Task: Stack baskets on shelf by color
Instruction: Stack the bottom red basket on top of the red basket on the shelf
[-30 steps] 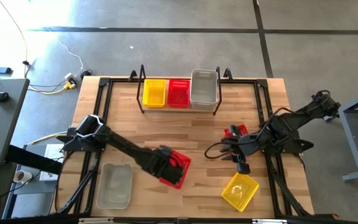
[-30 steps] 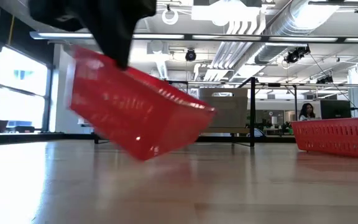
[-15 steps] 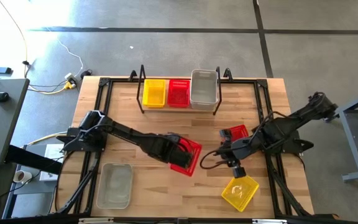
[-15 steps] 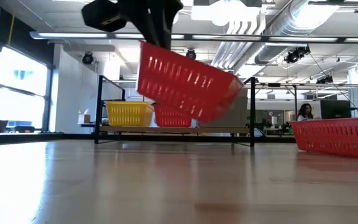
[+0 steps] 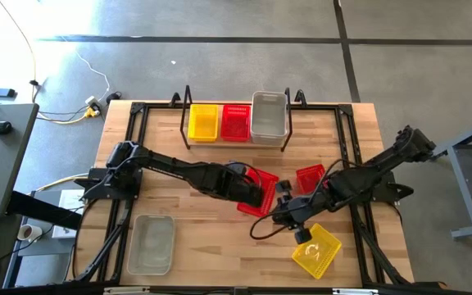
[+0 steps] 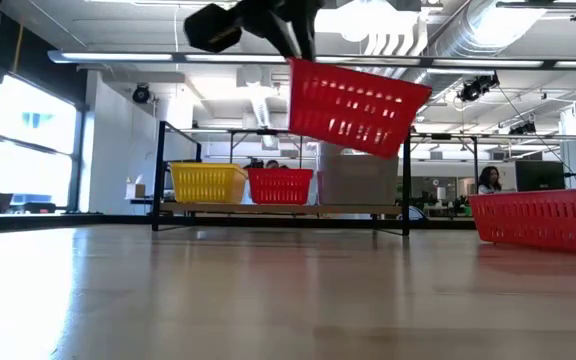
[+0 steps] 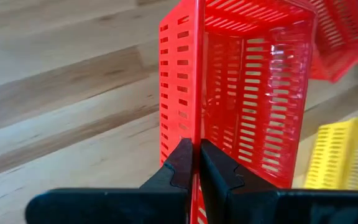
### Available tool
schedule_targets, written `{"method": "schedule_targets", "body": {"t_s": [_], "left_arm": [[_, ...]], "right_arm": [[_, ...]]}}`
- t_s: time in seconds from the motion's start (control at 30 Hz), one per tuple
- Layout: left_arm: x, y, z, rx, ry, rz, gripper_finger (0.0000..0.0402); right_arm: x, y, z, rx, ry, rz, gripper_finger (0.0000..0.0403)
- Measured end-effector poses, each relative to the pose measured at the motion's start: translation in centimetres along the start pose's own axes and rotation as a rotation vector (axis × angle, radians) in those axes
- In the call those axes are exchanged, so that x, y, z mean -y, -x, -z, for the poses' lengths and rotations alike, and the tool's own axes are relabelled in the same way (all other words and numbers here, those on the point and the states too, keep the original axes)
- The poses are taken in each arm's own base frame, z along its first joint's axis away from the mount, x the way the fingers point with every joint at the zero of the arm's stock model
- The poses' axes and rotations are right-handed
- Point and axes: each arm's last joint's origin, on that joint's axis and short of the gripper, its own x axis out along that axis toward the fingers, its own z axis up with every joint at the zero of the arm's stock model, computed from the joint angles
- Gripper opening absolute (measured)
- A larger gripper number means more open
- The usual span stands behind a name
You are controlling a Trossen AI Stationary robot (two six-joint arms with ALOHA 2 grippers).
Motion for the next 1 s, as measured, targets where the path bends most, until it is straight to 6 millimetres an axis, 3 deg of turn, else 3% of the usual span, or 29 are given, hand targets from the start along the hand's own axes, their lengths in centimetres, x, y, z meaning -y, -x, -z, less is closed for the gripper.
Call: {"method": "schedule_targets", "body": {"t_s": [0.47, 1.0], "left_arm": [[1.3, -0.1, -0.9, 0.032, 0.014, 0.137, 0.0003], [1.5, -0.1, -1.0, 0.040, 0.020, 0.159, 0.0003]], "right_arm": [[-0.1, -3.0, 0.5, -0.085, -0.099, 0.140, 0.0124], [-0.2, -3.1, 0.9, -0.115, -0.264, 0.128, 0.0124]]}}
